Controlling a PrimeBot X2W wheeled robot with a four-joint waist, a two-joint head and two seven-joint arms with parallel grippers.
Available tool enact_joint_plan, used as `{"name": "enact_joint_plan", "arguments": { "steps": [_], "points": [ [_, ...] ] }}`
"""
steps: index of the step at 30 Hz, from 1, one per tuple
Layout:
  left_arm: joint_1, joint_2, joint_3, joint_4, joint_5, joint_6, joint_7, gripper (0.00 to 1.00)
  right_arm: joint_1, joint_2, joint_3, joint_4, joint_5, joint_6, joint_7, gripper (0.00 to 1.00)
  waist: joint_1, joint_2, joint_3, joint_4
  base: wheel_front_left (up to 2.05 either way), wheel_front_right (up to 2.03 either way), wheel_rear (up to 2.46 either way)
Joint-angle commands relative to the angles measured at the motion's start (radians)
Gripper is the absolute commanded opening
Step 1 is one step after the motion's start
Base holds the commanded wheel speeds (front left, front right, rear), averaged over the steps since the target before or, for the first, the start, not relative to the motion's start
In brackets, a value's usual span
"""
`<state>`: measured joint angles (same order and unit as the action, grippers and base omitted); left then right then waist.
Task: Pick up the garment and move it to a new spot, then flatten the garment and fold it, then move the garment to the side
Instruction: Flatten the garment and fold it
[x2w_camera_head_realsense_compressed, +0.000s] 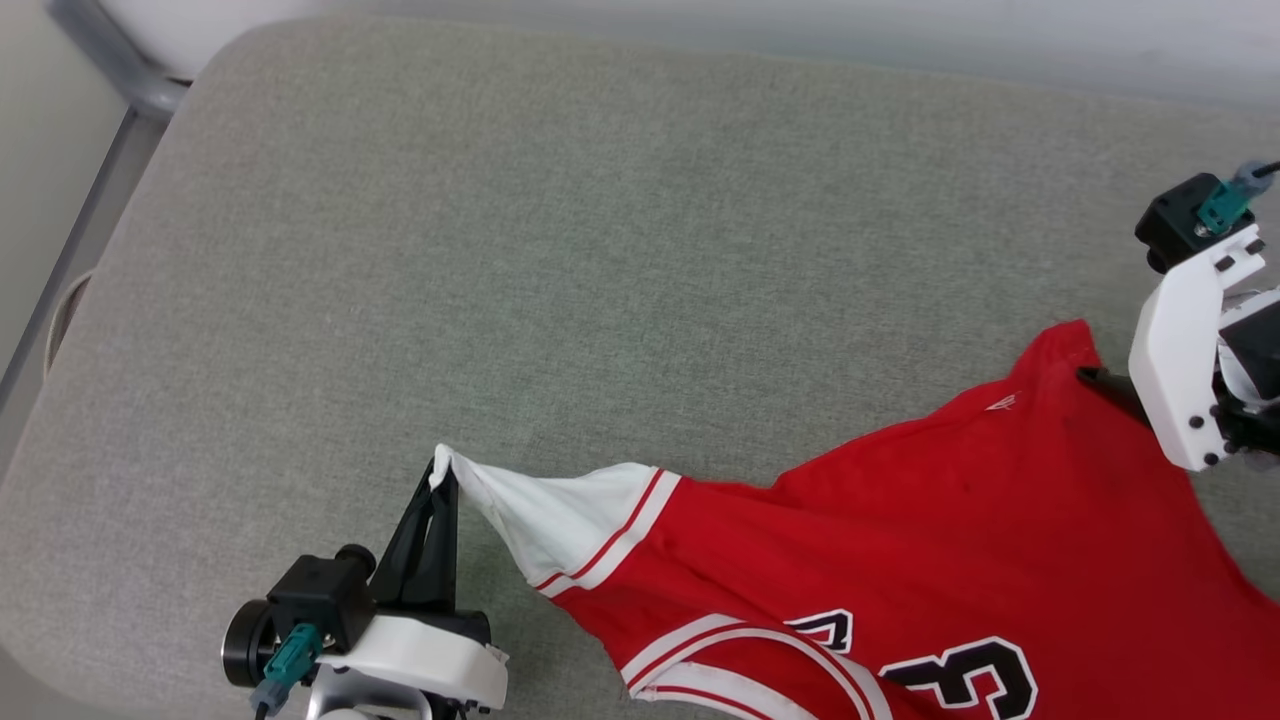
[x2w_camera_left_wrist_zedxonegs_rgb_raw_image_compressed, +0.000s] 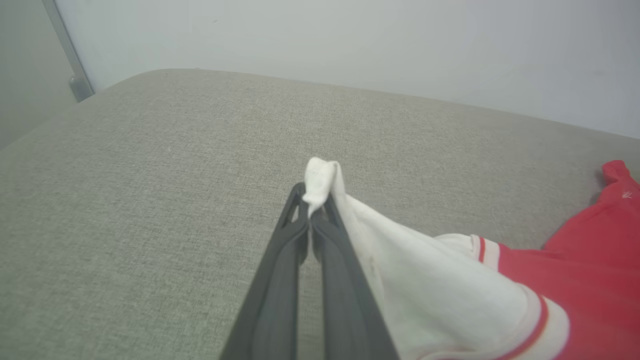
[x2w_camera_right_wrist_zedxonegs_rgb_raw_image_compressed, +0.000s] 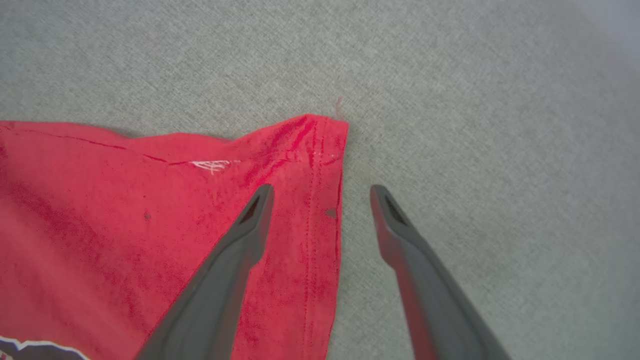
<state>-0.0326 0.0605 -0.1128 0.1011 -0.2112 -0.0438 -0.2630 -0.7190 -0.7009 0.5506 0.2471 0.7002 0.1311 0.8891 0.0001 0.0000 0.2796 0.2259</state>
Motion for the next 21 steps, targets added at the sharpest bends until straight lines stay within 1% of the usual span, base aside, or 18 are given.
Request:
{"name": "enact_joint_plan", "arguments": {
  "steps": [1,6,8,10,14,16,17,21],
  "points": [
    [-0.015,0.001,0.002,-0.002,0.001,0.001,-0.002,0.00,-0.019,0.010,0.010,0.015,-0.006,-0.001,-0.006,1.00,-0.0001,0.0000,0.021,0.017,0.00,0.00,0.00],
    [-0.039,-0.003,-0.008,-0.001,0.000,0.000,-0.002,0.00,-0.077,0.043,0.079,0.155,-0.002,-0.001,-0.046,1.00,-0.0001,0.0000,0.053,0.044,0.00,0.00,0.00],
    [-0.045,-0.005,-0.011,0.000,0.000,0.000,-0.002,0.00,-0.082,0.043,0.117,0.205,-0.009,-0.001,-0.062,1.00,-0.0001,0.0000,0.061,0.050,0.00,0.00,0.00],
    [-0.049,-0.007,-0.013,0.000,-0.001,0.001,-0.002,0.00,-0.062,0.055,0.157,0.257,0.009,-0.001,-0.066,1.00,-0.0001,0.0000,0.067,0.055,0.00,0.00,0.00],
    [-0.050,-0.008,-0.009,-0.001,-0.003,0.008,-0.002,0.00,-0.041,0.052,0.241,0.303,0.035,-0.001,-0.080,1.00,-0.0001,0.0000,0.069,0.052,0.00,0.00,0.00],
    [-0.044,-0.008,-0.004,0.000,-0.003,0.009,-0.002,0.00,-0.054,0.051,0.261,0.311,0.050,-0.001,-0.105,0.18,-0.0001,0.0000,0.066,0.044,0.00,0.00,0.00],
    [-0.043,-0.008,-0.002,0.001,-0.002,0.008,-0.002,0.00,-0.066,0.048,0.267,0.315,0.059,-0.001,-0.120,0.00,-0.0001,0.0000,0.063,0.040,0.00,0.00,0.00],
    [-0.043,-0.008,0.002,0.007,0.006,0.004,-0.002,0.00,-0.115,0.045,0.280,0.319,0.096,-0.001,-0.199,0.00,-0.0001,0.0000,0.036,0.018,0.00,0.00,0.00]
  ]
}}
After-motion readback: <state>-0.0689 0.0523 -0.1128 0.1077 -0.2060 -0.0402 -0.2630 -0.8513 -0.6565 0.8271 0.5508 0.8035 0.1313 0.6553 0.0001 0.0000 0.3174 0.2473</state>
